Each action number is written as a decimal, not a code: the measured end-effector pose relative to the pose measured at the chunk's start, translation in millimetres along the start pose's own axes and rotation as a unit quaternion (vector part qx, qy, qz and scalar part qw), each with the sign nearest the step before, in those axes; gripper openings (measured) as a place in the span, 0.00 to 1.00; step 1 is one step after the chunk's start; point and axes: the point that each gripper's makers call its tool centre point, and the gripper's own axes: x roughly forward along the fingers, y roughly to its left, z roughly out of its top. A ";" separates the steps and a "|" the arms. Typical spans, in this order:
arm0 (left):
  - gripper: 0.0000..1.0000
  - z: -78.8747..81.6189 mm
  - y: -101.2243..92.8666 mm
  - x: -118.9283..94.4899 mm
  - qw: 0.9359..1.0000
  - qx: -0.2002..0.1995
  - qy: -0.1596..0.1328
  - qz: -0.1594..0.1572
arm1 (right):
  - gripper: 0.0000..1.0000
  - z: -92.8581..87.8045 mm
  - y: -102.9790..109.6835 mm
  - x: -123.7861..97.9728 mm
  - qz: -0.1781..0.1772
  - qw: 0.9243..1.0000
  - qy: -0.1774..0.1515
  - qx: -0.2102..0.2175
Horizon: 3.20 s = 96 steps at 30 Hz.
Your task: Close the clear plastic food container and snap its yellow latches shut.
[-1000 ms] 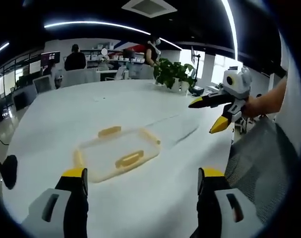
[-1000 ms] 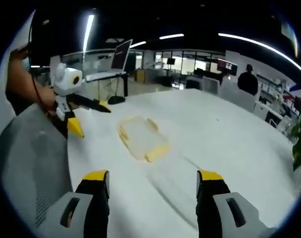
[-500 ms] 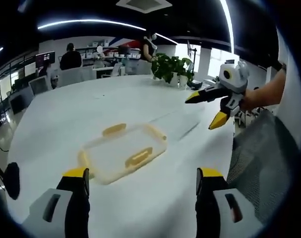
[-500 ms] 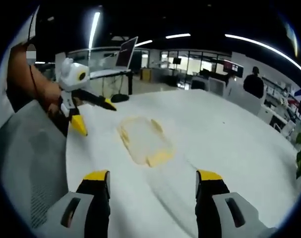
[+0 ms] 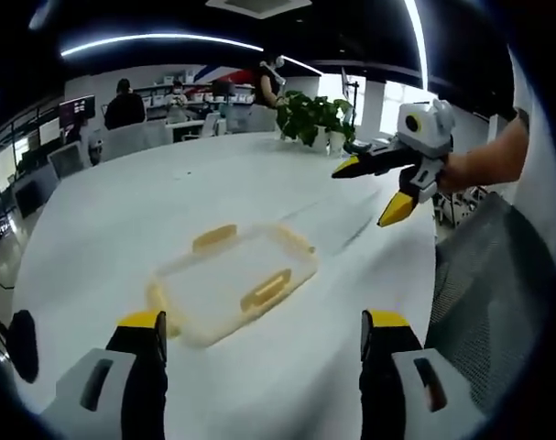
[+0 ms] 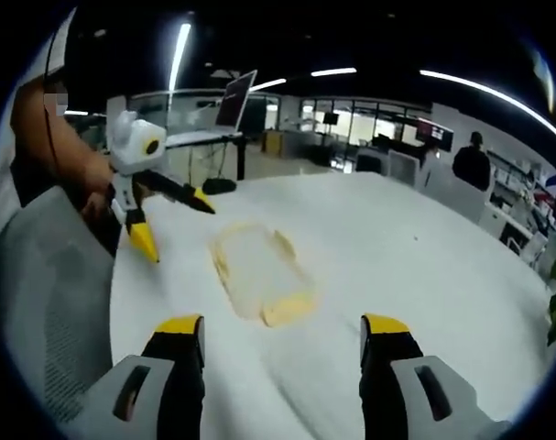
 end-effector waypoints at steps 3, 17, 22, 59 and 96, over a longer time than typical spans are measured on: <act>0.87 1.4 3.8 2.7 1.000 0.008 0.002 0.000 | 0.68 2.2 -3.1 2.8 0.002 1.000 -0.001 -0.002; 0.81 5.0 29.2 6.3 0.999 0.047 0.026 -0.003 | 0.66 12.8 -7.0 24.3 0.031 0.999 0.006 -0.025; 0.80 6.1 34.9 10.7 0.998 0.051 0.030 -0.006 | 0.65 13.5 -3.8 32.8 0.047 0.999 0.010 -0.023; 0.72 -9.1 66.8 20.9 0.968 0.190 0.128 -0.102 | 0.60 -7.4 6.6 68.1 0.138 0.973 0.125 -0.138; 0.58 -18.2 88.2 42.9 0.898 0.334 0.218 -0.184 | 0.55 -34.1 1.9 90.9 0.180 0.945 0.221 -0.161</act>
